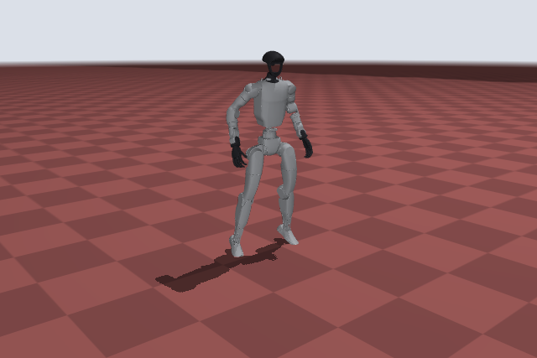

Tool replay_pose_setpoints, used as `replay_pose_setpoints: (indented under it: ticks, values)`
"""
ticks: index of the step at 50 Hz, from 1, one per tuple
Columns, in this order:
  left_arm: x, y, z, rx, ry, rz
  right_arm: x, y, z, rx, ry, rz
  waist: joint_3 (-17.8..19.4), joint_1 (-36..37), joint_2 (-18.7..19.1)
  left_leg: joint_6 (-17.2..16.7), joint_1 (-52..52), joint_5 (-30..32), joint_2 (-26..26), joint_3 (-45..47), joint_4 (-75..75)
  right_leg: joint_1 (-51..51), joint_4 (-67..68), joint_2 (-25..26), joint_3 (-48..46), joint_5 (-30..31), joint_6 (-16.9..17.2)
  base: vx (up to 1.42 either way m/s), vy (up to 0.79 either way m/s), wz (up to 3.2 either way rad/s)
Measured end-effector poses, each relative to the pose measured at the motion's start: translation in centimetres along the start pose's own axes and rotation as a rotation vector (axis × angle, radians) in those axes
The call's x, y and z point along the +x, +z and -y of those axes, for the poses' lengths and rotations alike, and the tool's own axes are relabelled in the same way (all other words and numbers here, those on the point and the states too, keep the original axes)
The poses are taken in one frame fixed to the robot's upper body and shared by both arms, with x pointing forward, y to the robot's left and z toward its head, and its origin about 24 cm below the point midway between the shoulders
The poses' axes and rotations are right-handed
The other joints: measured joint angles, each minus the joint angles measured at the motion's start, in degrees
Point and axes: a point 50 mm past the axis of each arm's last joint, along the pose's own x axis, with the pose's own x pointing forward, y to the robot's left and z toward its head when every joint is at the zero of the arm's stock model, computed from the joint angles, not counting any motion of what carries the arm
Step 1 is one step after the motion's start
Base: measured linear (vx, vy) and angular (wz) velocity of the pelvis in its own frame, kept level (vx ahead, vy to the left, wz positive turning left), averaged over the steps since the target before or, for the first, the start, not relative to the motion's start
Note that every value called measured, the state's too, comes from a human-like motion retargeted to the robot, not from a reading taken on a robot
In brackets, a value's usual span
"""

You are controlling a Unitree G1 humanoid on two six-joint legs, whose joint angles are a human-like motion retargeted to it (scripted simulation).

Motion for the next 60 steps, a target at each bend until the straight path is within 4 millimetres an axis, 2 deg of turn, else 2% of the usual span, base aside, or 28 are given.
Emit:
replay_pose_setpoints:
  ticks: [5, 8, 10, 11, 13, 15, 17, 19, 21, 22, 23, 25, 27, 30, 36, 38, 40, 42, 43, 44, 45, 47, 48, 51, 52, 53, 55, 60]
  values:
    - [0.8, 1.7, -1.5, 0.020, 0.062, 0.033, -0.3, 0.6, 2.1, -0.081, -0.025, 0.003, 4.0, 0.7, 0.3, 2.4, 0.9, -1.4, 0.9, -3.9, 6.4, 2.3, 2.0, -1.7, 5.0, -1.8, -2.8, 0.00, 0.00, 0.00]
    - [1.2, 3.4, -2.2, 0.011, 0.101, 0.084, -0.8, 1.8, 3.2, -0.106, -0.047, 0.055, 6.0, 0.7, 0.6, 1.2, 2.1, -1.6, 1.6, -8.7, 6.3, 3.1, 2.5, -1.0, 12.4, -5.0, -1.1, 0.00, 0.00, 0.00]
    - [1.7, 5.4, -2.9, -0.022, 0.145, 0.139, -0.6, 3.1, 3.8, -0.078, -0.080, 0.102, 8.6, 0.9, 0.0, 3.3, 3.6, -14.0, 1.0, -10.0, 10.0, 3.9, 5.5, -1.8, 14.0, -15.7, -1.8, -0.05, 0.02, -0.02]
    - [2.2, 6.9, -3.5, -0.054, 0.183, 0.165, -0.1, 4.0, 4.2, -0.044, -0.120, 0.125, 10.8, 0.8, -0.2, 5.3, 3.3, -24.5, 1.2, -9.5, 15.7, 3.7, 10.8, -2.4, 12.1, -25.9, -4.0, -0.14, 0.04, 0.06]
    - [3.1, 9.0, -4.5, -0.123, 0.265, 0.185, 0.9, 5.4, 5.0, 0.026, -0.217, 0.148, 14.2, 0.0, -0.3, 10.3, 0.1, -42.0, 2.0, -9.5, 29.2, 1.1, 24.1, -3.2, 8.8, -44.7, -10.2, -0.18, 0.04, 0.35]
    - [3.6, 9.3, -5.1, -0.203, 0.341, 0.152, 1.7, 5.8, 5.4, 0.070, -0.302, 0.132, 14.9, -1.4, -0.3, 15.2, -5.1, -48.9, 2.4, -11.0, 39.5, -3.4, 35.1, -3.2, 7.6, -53.6, -16.7, -0.12, 0.02, 0.55]
    - [3.6, 8.6, -4.5, -0.268, 0.359, 0.122, 1.8, 5.8, 4.9, 0.074, -0.310, 0.134, 11.1, -1.8, -0.4, 14.7, -8.5, -42.7, 2.2, -10.8, 36.3, -7.1, 33.2, -3.1, 7.3, -47.2, -15.9, 0.05, -0.01, 0.24]
    - [3.0, 6.9, -3.6, -0.227, 0.281, 0.106, 0.7, 4.9, 4.1, 0.030, -0.223, 0.145, 5.6, -0.5, -0.7, 11.4, -6.6, -27.2, 1.6, -9.1, 22.6, -5.6, 19.2, -2.8, 7.2, -30.1, -10.9, 0.18, -0.04, -0.25]
    - [1.7, 4.9, -3.1, -0.128, 0.142, 0.102, -0.9, 3.7, 3.5, -0.023, -0.096, 0.145, 1.0, 0.7, -0.9, 6.5, -3.9, -8.3, 1.2, -7.6, 8.5, -2.9, 4.4, -2.6, 6.4, -9.5, -3.4, 0.18, -0.08, -0.28]
    - [1.0, 4.2, -3.0, -0.092, 0.081, 0.104, -1.5, 3.3, 3.1, -0.040, -0.043, 0.144, -0.4, 1.0, -0.7, 3.5, -3.2, -1.5, 1.9, -6.6, 3.9, -2.2, 0.0, -1.9, 4.9, -2.1, -0.2, 0.12, -0.19, -0.24]
    - [0.3, 3.8, -3.1, -0.081, 0.044, 0.113, -1.8, 3.0, 2.7, -0.042, -0.006, 0.145, -1.0, 1.3, 0.3, 0.6, -3.0, 1.3, 4.1, -5.2, 2.0, -2.1, -1.5, 0.0, 2.1, 1.0, 0.7, 0.07, -0.20, -0.23]
    - [-0.6, 3.4, -2.8, -0.084, 0.011, 0.133, -2.1, 2.5, 2.0, -0.048, 0.027, 0.137, -0.7, 1.2, 0.7, -0.7, -3.0, 1.7, 4.8, -1.5, 1.5, -1.8, -1.5, 0.0, -2.5, 1.6, 1.0, 0.01, -0.07, -0.07]
    - [-0.8, 3.5, -2.5, -0.056, 0.016, 0.145, -1.8, 1.9, 1.5, -0.078, 0.024, 0.107, 1.1, 0.8, -0.3, 1.6, -3.0, 0.7, 2.3, 0.7, 3.6, -1.0, 0.5, -2.4, -2.5, 0.4, 0.7, -0.06, 0.09, 0.13]
    - [-0.2, 4.0, -2.8, 0.029, 0.050, 0.142, -0.5, 1.5, 0.7, -0.136, 0.015, 0.055, 4.4, 1.8, -0.6, 3.8, -3.1, -1.6, 1.0, -0.2, 9.1, -0.3, 3.7, -1.9, 2.6, -1.7, -1.5, -0.07, 0.00, -0.21]
    - [1.5, 5.3, -2.0, 0.128, 0.063, 0.133, 1.0, 1.5, -1.3, -0.099, 0.048, 0.027, 8.1, 2.4, -1.4, 4.1, -3.4, -5.2, -1.2, -6.5, 16.1, 2.5, 3.5, -0.7, 11.9, -6.5, -0.1, -0.01, 0.00, -0.04]
    - [2.1, 6.7, -1.8, 0.133, 0.081, 0.163, 1.6, 2.2, -1.9, -0.068, 0.048, 0.044, 9.7, 2.7, -1.1, 4.9, -2.7, -11.3, -0.9, -7.4, 18.6, 3.3, 6.0, -0.6, 11.1, -13.6, -2.0, -0.03, 0.00, -0.05]
    - [2.7, 8.9, -2.1, 0.069, 0.129, 0.213, 2.6, 4.0, -2.0, -0.035, 0.004, 0.085, 12.8, 2.4, -0.5, 7.2, -2.0, -30.9, 0.8, -5.8, 27.1, 3.7, 14.3, -0.7, 8.2, -33.9, -5.7, -0.10, 0.01, -0.07]
    - [3.3, 10.5, -2.8, -0.028, 0.201, 0.231, 3.7, 6.2, -1.3, -0.017, -0.080, 0.129, 15.8, 1.7, 0.1, 11.9, -3.9, -48.3, 2.9, -5.2, 38.9, 0.4, 27.9, -0.3, 7.1, -52.9, -12.5, -0.12, 0.02, 0.00]
    - [3.7, 10.7, -3.2, -0.073, 0.242, 0.216, 4.2, 7.2, -0.9, -0.017, -0.123, 0.144, 16.6, 1.2, 0.1, 15.5, -6.3, -53.0, 3.6, -5.6, 45.2, -2.9, 36.2, 0.1, 7.5, -59.0, -17.1, -0.07, 0.02, 0.04]
    - [3.9, 10.4, -3.3, -0.099, 0.277, 0.188, 4.4, 7.5, -0.6, -0.021, -0.159, 0.148, 16.4, 1.0, 0.0, 17.8, -8.3, -54.3, 3.9, -5.7, 48.9, -5.5, 41.3, 0.1, 7.3, -61.0, -19.1, 0.00, 0.00, 0.00]
    - [4.1, 9.9, -3.4, -0.116, 0.310, 0.152, 4.5, 7.5, -0.3, -0.028, -0.190, 0.148, 15.7, 0.8, -0.2, 19.6, -10.1, -53.9, 4.1, -5.6, 51.4, -7.7, 44.8, -0.1, 6.9, -60.9, -19.9, 0.14, 0.02, 0.16]
    - [4.3, 8.6, -2.9, -0.061, 0.340, 0.093, 3.9, 6.3, -0.5, -0.008, -0.221, 0.136, 10.5, 1.1, -1.1, 17.2, -10.2, -45.9, 3.2, -4.4, 43.7, -7.3, 36.6, -0.9, 5.6, -51.9, -15.2, 0.30, 0.01, 0.16]
    - [4.1, 7.6, -2.7, -0.011, 0.332, 0.068, 3.4, 5.2, -0.9, 0.012, -0.207, 0.120, 7.4, 1.7, -1.6, 14.9, -8.2, -39.4, 2.5, -4.1, 36.5, -5.0, 28.7, -0.8, 5.6, -44.3, -12.4, 0.40, -0.01, -0.03]
    - [3.2, 3.9, -1.6, 0.071, 0.243, -0.007, 2.0, 1.8, -2.5, 0.046, -0.083, 0.044, 0.2, 2.5, -2.9, 7.1, 0.0, -11.5, 0.1, -5.0, 12.3, 1.7, 6.5, -0.6, 6.7, -13.4, -4.7, 0.41, -0.01, -0.21]
    - [2.8, 2.7, -1.1, 0.069, 0.213, -0.031, 1.8, 0.9, -3.0, 0.042, -0.047, 0.014, -1.2, 2.4, -2.9, 4.7, 2.3, -3.9, -0.2, -5.4, 6.0, 3.1, 1.9, -0.4, 6.6, -5.4, -2.4, 0.32, 0.00, -0.18]
    - [2.5, 1.8, -0.6, 0.052, 0.192, -0.053, 1.6, 0.1, -3.5, 0.030, -0.024, -0.017, -2.1, 2.3, -2.6, 2.8, 3.8, 0.2, -0.1, -5.6, 2.1, 3.6, -0.1, 0.0, 6.0, -1.3, -0.7, 0.25, 0.00, -0.18]
    - [2.1, 0.6, 0.1, 0.016, 0.176, -0.087, 1.7, -1.0, -4.1, 0.002, -0.006, -0.071, -2.6, 2.1, -1.9, 1.5, 4.8, 2.5, -0.1, -5.2, -0.2, 3.4, -0.3, 0.6, 4.0, 0.0, -0.5, 0.15, 0.00, -0.20]
    - [2.5, 1.7, -0.1, 0.047, 0.212, -0.063, 3.0, 0.0, -4.3, -0.057, -0.012, -0.086, 4.1, 2.3, -1.0, 4.1, 4.2, -3.3, -1.2, -6.5, 7.7, 2.3, 9.5, 1.0, 0.9, -7.3, -6.2, 0.03, 0.02, -0.03]
